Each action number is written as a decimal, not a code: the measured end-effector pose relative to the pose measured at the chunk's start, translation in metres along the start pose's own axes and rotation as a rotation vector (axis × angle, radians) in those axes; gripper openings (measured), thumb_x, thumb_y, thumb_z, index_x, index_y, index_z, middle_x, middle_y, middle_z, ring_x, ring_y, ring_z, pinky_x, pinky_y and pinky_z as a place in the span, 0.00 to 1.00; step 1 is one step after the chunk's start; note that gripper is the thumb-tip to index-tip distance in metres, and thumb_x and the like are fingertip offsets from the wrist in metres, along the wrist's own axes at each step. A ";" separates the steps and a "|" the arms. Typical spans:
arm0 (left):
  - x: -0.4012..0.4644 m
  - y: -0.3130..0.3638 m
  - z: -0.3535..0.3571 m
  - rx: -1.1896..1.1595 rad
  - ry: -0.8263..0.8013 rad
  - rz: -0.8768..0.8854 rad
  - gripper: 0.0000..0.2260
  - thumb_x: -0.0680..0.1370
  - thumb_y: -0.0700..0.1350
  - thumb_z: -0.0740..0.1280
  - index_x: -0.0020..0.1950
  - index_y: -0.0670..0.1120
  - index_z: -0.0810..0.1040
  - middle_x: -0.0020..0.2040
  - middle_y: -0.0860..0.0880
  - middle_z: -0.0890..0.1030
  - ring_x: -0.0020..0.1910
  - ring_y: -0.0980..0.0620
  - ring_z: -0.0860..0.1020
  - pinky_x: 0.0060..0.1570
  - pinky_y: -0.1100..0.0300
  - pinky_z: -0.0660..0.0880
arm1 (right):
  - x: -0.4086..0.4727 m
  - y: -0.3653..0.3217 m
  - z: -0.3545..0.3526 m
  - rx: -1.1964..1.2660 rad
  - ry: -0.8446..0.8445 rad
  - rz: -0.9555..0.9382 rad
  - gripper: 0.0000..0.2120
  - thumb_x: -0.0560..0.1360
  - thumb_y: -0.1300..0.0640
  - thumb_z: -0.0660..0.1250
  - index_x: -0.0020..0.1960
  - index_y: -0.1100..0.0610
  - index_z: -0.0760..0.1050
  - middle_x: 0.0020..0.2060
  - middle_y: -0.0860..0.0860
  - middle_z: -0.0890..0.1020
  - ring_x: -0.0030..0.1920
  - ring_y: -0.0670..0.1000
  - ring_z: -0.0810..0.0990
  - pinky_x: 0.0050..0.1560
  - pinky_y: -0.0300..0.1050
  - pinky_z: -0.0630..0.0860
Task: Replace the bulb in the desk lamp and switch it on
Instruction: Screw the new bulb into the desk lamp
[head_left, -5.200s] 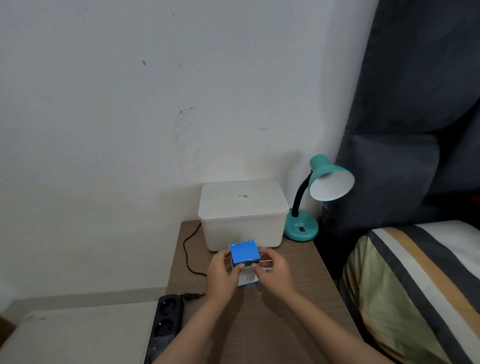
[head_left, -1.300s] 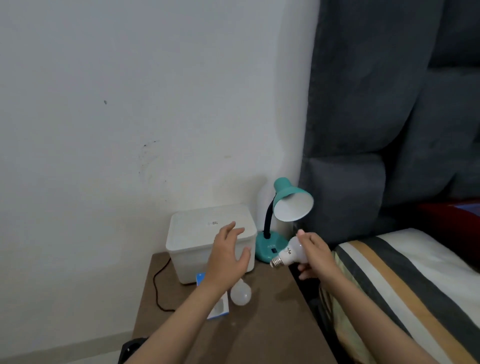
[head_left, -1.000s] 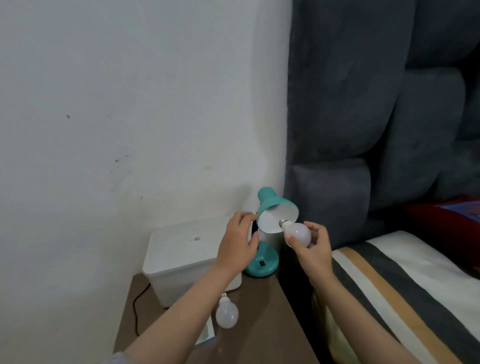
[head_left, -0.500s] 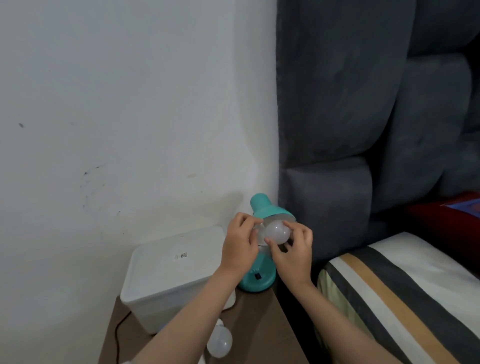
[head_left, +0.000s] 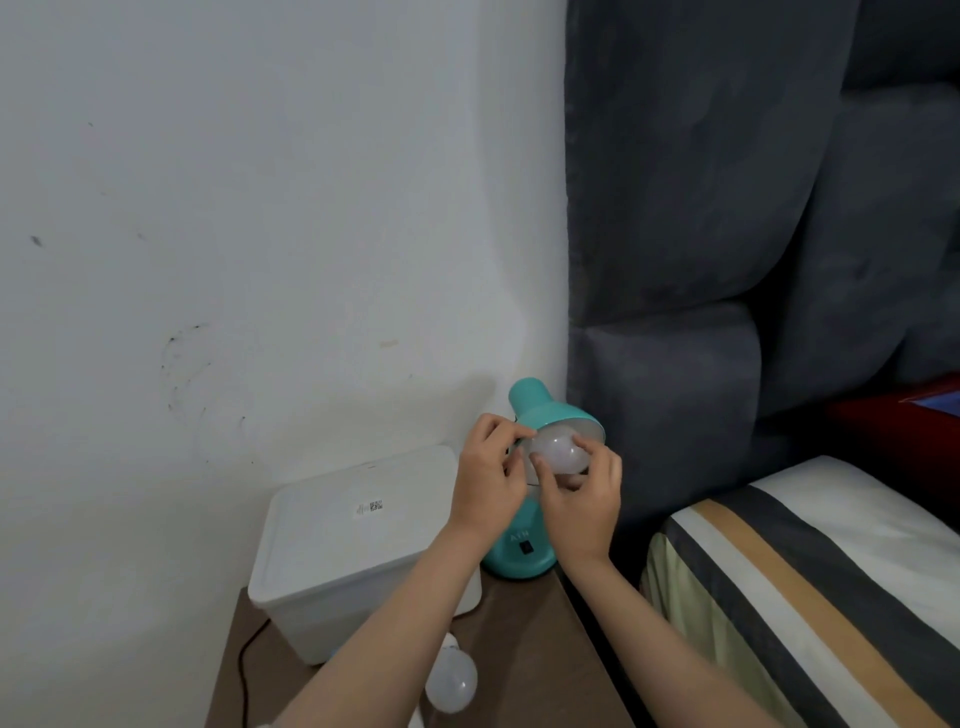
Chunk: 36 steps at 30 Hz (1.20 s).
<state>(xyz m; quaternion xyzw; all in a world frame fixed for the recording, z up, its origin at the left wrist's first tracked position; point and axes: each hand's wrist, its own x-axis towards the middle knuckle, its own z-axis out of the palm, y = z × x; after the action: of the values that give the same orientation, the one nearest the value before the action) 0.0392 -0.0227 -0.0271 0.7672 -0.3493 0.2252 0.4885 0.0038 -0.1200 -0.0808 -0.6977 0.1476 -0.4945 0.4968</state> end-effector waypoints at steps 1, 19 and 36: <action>0.000 0.000 -0.001 -0.002 -0.003 -0.003 0.13 0.71 0.28 0.62 0.48 0.44 0.78 0.46 0.49 0.73 0.45 0.53 0.76 0.39 0.56 0.78 | -0.001 0.001 0.001 0.016 -0.003 0.019 0.21 0.67 0.57 0.77 0.56 0.58 0.72 0.52 0.50 0.72 0.44 0.54 0.80 0.41 0.48 0.81; -0.002 0.002 -0.004 0.028 -0.034 0.009 0.13 0.72 0.27 0.61 0.48 0.42 0.78 0.47 0.49 0.72 0.46 0.52 0.76 0.42 0.60 0.77 | -0.007 0.000 -0.002 -0.001 -0.037 0.065 0.24 0.69 0.61 0.74 0.63 0.58 0.72 0.54 0.55 0.74 0.41 0.53 0.83 0.42 0.30 0.78; -0.003 0.002 0.001 0.045 -0.023 0.020 0.11 0.72 0.29 0.62 0.48 0.41 0.78 0.46 0.49 0.72 0.44 0.51 0.75 0.41 0.63 0.74 | -0.009 -0.002 0.000 0.039 -0.027 0.091 0.23 0.71 0.56 0.73 0.61 0.59 0.67 0.55 0.54 0.74 0.49 0.53 0.80 0.47 0.45 0.80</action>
<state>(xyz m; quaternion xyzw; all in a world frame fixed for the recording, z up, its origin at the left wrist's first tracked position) 0.0357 -0.0233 -0.0281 0.7770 -0.3577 0.2289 0.4647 -0.0011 -0.1129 -0.0835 -0.6873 0.1627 -0.4646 0.5342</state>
